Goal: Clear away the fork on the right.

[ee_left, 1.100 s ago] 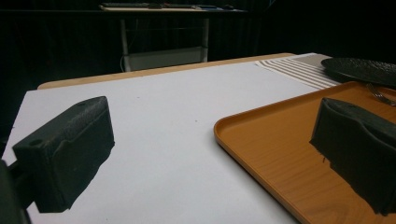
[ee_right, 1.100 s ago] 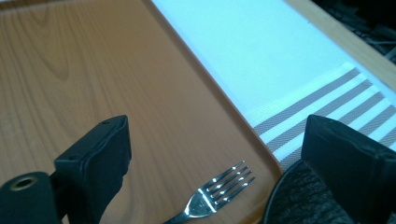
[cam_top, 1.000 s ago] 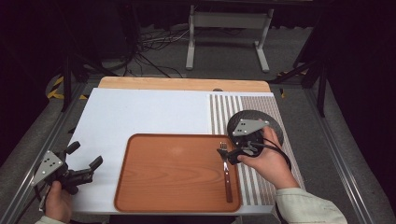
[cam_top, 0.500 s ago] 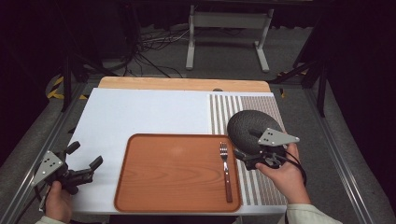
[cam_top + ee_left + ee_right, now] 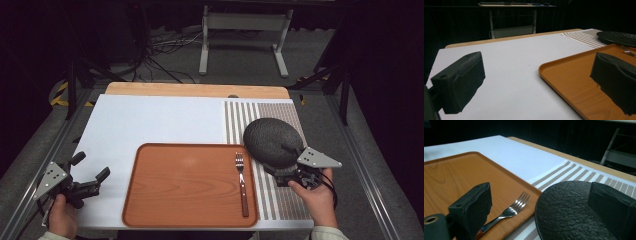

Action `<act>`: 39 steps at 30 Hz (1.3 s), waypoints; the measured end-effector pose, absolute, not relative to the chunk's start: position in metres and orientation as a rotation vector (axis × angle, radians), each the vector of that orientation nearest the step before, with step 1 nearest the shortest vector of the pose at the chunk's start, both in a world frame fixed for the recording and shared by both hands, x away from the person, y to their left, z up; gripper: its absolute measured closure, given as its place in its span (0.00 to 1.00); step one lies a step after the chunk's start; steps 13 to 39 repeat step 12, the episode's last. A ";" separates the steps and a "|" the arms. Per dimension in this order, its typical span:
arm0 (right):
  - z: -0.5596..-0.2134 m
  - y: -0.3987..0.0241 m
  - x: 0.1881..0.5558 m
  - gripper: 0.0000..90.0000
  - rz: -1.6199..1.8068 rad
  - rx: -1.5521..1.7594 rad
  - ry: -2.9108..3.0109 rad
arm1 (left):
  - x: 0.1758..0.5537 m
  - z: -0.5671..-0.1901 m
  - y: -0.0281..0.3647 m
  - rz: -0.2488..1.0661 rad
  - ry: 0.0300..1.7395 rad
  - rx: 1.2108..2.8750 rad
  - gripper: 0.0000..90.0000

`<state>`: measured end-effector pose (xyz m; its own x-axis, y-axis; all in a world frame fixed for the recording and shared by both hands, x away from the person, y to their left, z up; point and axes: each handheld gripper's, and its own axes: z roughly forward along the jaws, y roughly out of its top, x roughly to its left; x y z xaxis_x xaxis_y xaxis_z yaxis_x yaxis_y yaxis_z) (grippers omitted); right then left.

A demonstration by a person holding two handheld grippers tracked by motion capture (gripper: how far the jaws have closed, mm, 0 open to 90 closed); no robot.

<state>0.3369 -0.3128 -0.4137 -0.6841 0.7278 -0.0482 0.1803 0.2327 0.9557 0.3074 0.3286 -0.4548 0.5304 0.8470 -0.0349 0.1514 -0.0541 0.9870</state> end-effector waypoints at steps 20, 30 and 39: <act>-0.434 -0.334 0.330 0.06 1.436 0.847 2.006 | 0.307 -0.454 0.330 0.707 0.883 1.541 0.00; -0.434 -0.334 0.330 0.06 1.436 0.847 2.006 | 0.307 -0.454 0.330 0.707 0.883 1.541 0.00; -0.434 -0.334 0.330 0.06 1.436 0.847 2.006 | 0.307 -0.454 0.330 0.707 0.883 1.541 0.00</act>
